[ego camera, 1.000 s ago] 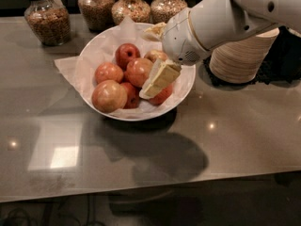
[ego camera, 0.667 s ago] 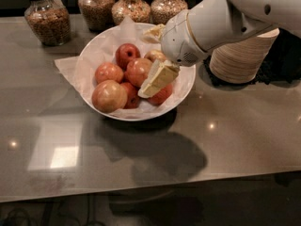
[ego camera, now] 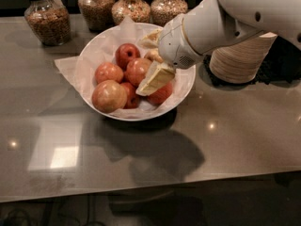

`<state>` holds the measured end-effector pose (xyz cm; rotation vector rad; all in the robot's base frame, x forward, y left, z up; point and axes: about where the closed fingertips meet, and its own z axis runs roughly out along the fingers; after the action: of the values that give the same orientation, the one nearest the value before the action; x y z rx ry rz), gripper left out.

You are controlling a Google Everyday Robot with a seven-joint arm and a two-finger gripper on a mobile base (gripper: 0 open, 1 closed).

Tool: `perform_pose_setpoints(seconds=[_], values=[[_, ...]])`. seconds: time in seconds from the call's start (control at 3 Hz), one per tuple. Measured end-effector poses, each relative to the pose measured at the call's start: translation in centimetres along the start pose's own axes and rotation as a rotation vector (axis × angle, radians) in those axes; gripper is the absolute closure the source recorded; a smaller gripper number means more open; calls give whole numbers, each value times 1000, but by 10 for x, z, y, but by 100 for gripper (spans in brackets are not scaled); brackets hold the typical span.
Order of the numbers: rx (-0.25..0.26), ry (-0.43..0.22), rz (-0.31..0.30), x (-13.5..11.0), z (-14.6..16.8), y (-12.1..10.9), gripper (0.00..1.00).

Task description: Pick apple from white bowl

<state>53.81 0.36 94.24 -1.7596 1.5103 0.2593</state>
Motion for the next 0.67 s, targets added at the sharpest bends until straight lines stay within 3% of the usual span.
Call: perform_pose_setpoints(seconds=[0.67], values=[[-1, 37, 2, 14, 12, 2, 27]])
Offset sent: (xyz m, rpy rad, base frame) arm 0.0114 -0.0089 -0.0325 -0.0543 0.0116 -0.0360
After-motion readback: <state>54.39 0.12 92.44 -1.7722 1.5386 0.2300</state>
